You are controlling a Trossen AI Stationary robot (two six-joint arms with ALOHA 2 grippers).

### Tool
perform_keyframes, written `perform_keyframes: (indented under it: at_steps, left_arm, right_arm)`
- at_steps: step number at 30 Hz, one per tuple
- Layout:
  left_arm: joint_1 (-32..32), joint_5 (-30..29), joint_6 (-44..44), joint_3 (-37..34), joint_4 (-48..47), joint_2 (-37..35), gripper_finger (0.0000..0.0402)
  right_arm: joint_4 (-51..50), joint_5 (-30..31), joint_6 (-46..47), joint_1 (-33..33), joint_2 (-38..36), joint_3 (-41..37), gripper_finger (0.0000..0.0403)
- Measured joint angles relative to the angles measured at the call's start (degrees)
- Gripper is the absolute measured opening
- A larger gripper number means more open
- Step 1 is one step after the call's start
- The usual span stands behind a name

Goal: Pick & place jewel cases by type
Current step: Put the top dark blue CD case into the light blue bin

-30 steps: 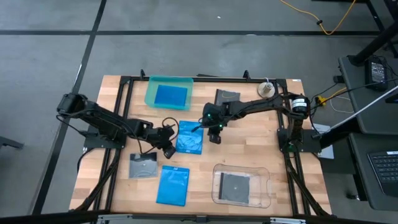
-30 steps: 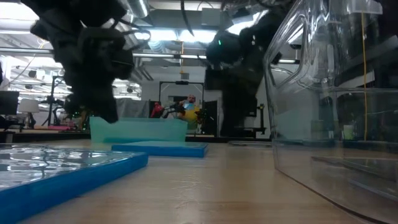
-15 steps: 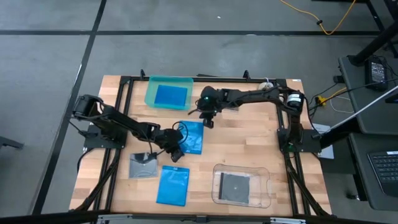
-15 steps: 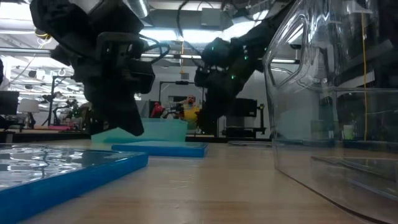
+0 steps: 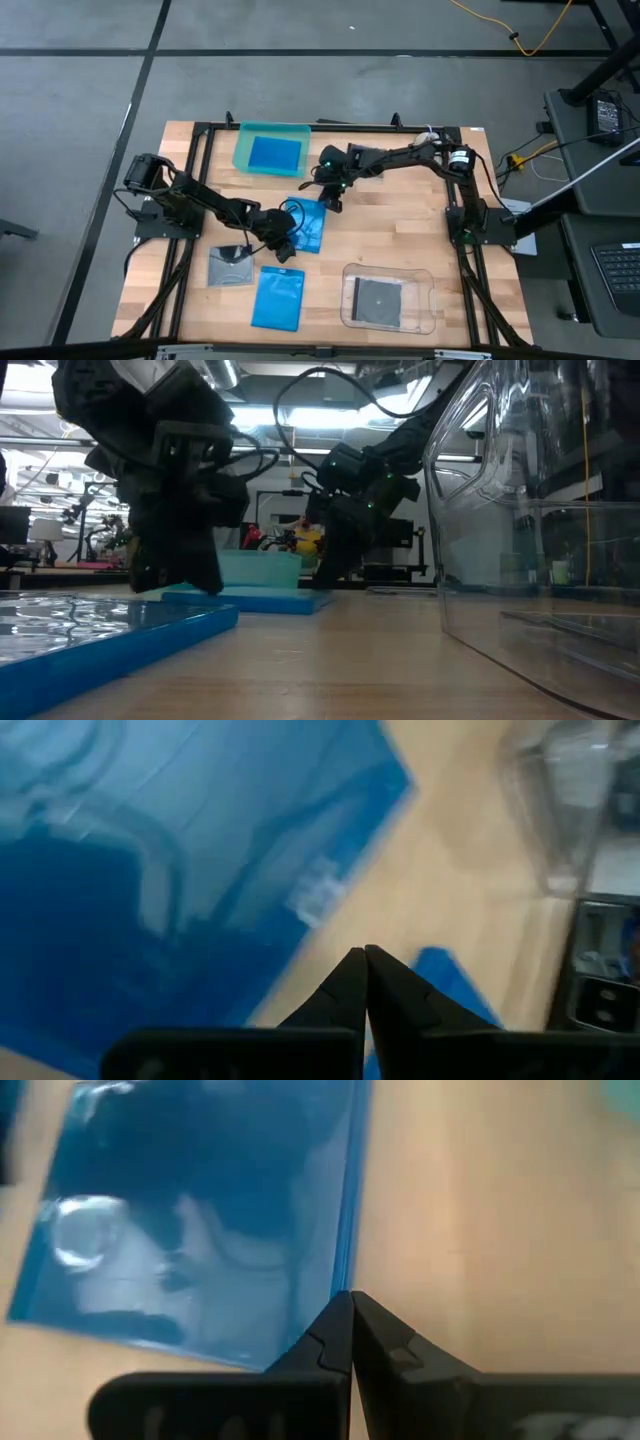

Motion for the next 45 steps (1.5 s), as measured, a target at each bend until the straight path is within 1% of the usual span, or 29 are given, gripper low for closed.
perform_keyframes:
  at_steps: [2, 8, 14, 20, 24, 27, 30, 33, 36, 38, 40, 45]
  left_arm:
    - [0.0, -0.4, -0.7, 0.0, -2.8, 0.0, 0.0001]
    - [0.0, -0.6, -0.3, 0.4, -10.1, -0.3, 0.0002]
    - [0.3, -0.5, 2.4, 0.3, -12.3, -0.3, 0.0002]
    - [1.9, 0.4, 5.7, 0.4, -15.0, -0.4, 0.0002]
    - [3.6, -0.1, 7.3, 0.4, -16.4, -1.0, 0.0001]
    - [5.3, -0.9, 8.6, 0.2, -17.6, -2.0, 0.0002]
    - [7.0, -4.7, 9.6, 0.0, -19.5, -3.6, 0.0002]
    - [8.9, -11.6, 10.7, -0.2, -20.4, -5.6, 0.0001]
    - [11.0, -18.9, 13.7, -0.4, -18.8, -7.3, 0.0002]
    - [12.4, -19.8, 15.7, -0.5, -15.9, -8.6, 0.0001]
    - [13.6, -18.8, 16.0, -0.2, -13.7, -9.7, 0.0001]
    - [14.9, -18.8, 16.4, -0.3, -14.1, -12.9, 0.0002]
  right_arm:
    - [-0.5, -1.5, 0.7, 0.6, 0.2, 0.0, 0.0009]
    - [-2.2, -0.7, 0.6, 2.3, 0.4, -0.1, 0.0009]
    - [-6.3, -1.0, 0.5, 3.6, 0.1, 0.1, 0.0009]
    - [-12.0, -5.2, 0.3, 4.5, 0.0, 0.1, 0.0009]
    - [-16.2, -9.1, -1.3, 5.7, 0.1, 0.0, 0.0009]
    - [-18.7, -9.8, -3.6, 6.8, 0.1, 0.0, 0.0009]
    - [-20.1, -10.3, -5.4, 7.9, 0.1, 0.0, 0.0009]
    - [-20.0, -10.4, -7.1, 8.9, 0.1, -0.1, 0.0009]
    - [-18.1, -10.4, -8.9, 9.8, 0.2, -0.1, 0.0009]
    - [-15.8, -10.4, -10.2, 10.3, 0.3, -0.2, 0.0009]
    - [-13.2, -10.3, -10.2, 10.6, 0.4, -0.2, 0.0009]
    - [-13.1, -9.7, -10.7, 10.5, -0.5, 0.7, 0.0009]
